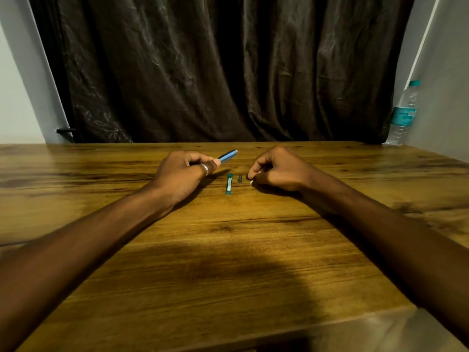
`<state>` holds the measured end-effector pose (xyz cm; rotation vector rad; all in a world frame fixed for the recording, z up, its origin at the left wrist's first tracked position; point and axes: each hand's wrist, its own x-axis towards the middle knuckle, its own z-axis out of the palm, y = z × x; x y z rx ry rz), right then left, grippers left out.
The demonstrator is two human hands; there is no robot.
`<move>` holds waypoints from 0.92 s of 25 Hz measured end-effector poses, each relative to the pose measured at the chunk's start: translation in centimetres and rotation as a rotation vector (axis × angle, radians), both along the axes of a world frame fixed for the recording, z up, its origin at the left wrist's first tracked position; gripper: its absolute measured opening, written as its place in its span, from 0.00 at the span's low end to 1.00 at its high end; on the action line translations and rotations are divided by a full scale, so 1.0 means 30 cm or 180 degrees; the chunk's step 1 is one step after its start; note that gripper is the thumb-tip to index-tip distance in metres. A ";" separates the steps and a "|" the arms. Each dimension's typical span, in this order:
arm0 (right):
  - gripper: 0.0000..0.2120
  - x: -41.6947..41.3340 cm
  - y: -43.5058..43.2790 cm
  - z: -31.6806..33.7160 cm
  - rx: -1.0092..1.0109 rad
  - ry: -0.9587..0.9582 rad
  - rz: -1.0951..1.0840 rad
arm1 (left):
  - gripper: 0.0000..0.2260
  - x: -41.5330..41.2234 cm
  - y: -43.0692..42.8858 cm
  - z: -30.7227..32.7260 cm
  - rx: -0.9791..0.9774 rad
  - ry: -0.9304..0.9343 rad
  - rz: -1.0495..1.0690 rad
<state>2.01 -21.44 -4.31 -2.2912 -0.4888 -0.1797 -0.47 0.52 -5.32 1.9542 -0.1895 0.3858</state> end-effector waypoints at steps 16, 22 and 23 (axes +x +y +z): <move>0.10 0.062 0.140 0.215 -0.1394 -0.0084 0.0541 | 0.03 0.053 0.060 0.040 -0.0855 -0.0437 0.0230; 0.35 0.076 0.205 0.196 -0.2706 0.0476 0.0525 | 0.04 0.073 0.059 0.019 -0.0907 -0.0431 0.0298; 0.38 0.072 0.200 0.192 -0.2654 0.0535 0.0518 | 0.04 0.074 0.058 0.017 -0.0876 -0.0417 0.0283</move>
